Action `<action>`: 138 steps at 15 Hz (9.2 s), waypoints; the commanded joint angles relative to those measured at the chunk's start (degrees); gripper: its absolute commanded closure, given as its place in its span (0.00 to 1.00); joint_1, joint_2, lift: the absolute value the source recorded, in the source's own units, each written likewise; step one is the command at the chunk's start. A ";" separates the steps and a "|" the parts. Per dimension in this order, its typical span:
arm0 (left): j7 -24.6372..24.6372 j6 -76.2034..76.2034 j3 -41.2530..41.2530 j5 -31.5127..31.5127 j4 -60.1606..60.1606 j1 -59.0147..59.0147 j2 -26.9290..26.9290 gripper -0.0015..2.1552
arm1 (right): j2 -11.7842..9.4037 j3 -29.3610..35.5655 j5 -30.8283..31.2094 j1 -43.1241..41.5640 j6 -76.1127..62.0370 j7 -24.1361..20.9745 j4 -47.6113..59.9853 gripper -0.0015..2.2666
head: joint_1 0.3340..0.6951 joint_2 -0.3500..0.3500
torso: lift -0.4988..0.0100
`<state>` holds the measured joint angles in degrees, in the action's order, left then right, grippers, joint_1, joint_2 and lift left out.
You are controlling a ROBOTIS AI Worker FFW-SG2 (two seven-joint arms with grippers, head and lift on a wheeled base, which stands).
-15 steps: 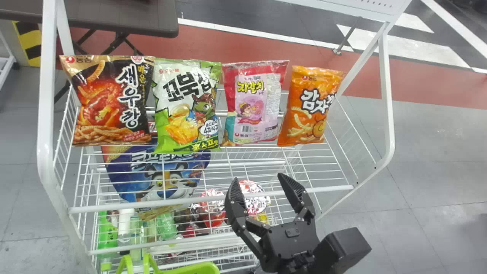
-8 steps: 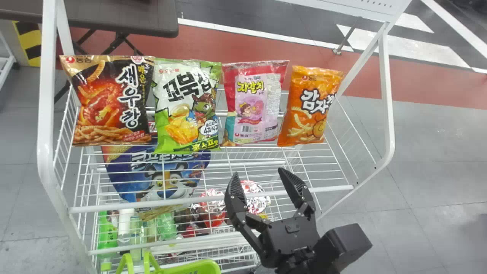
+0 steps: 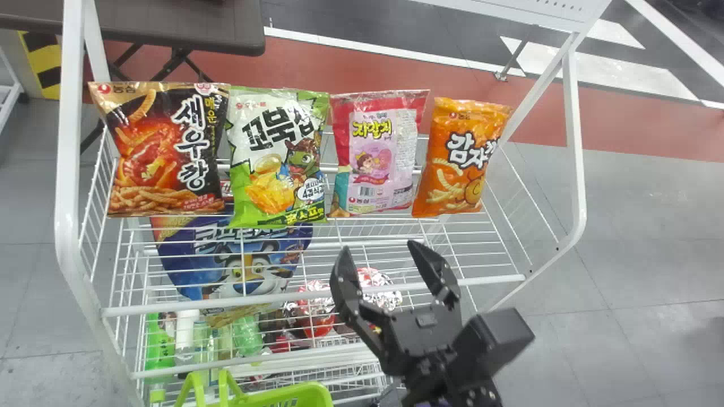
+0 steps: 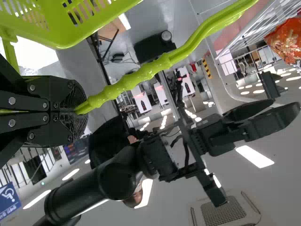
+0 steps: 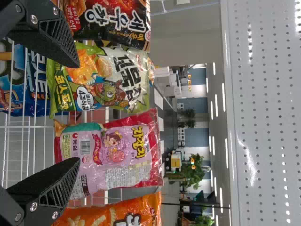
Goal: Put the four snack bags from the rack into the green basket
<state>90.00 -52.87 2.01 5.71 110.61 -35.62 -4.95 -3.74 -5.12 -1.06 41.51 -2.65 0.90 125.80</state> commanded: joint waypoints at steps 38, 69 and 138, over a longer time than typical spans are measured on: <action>0.57 1.58 1.33 2.82 -6.98 6.18 -0.85 0.99 | -9.44 1.60 -8.87 -7.67 63.61 10.97 24.58 0.94 | 1.00 0.25 | 0.97; 0.57 4.57 3.09 1.76 -6.02 4.15 0.21 0.99 | -5.75 1.95 -10.98 4.55 73.10 20.99 18.16 0.01 | 1.00 0.00 | 0.97; -0.53 7.73 5.64 -0.96 -3.12 2.22 0.74 0.99 | -1.44 -2.27 -3.60 2.26 79.07 17.47 15.09 0.00 | 1.00 0.00 | 0.97</action>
<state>89.46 -45.00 7.52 4.79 107.41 -33.33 -4.23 -5.08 -7.68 -4.66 43.45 76.43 18.32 140.69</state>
